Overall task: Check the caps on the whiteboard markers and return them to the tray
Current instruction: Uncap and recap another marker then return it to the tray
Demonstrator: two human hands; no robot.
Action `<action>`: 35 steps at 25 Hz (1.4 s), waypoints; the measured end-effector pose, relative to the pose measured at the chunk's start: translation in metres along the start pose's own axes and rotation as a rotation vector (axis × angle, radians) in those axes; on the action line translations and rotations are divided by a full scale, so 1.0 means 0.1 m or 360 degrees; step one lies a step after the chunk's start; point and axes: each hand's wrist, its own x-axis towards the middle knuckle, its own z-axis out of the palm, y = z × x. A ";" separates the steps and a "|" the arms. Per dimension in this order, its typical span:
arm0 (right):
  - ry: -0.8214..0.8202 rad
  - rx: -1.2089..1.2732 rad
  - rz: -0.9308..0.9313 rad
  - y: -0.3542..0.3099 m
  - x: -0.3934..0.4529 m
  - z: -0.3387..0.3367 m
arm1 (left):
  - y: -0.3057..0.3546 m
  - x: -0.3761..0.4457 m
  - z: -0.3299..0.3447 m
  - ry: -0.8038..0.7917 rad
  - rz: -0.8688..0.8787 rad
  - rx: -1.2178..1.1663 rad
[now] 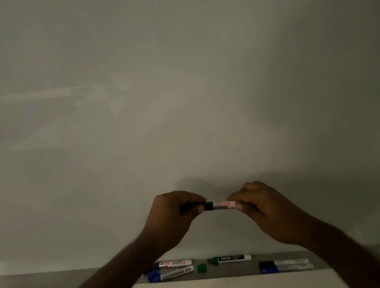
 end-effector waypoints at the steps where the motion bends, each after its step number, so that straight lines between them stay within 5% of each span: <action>1: -0.0027 -0.0026 0.0040 0.09 -0.04 0.13 | -0.09 -0.02 0.11 -0.0039 -0.0007 0.0036; 17: -0.0448 -0.0495 0.0825 0.82 -0.62 1.79 | -1.18 -0.51 1.65 -0.0574 -0.0520 0.0363; 35: -0.0641 -0.0459 0.0664 1.03 -0.72 1.93 | -1.39 -0.54 1.82 -0.0682 -0.0402 0.0423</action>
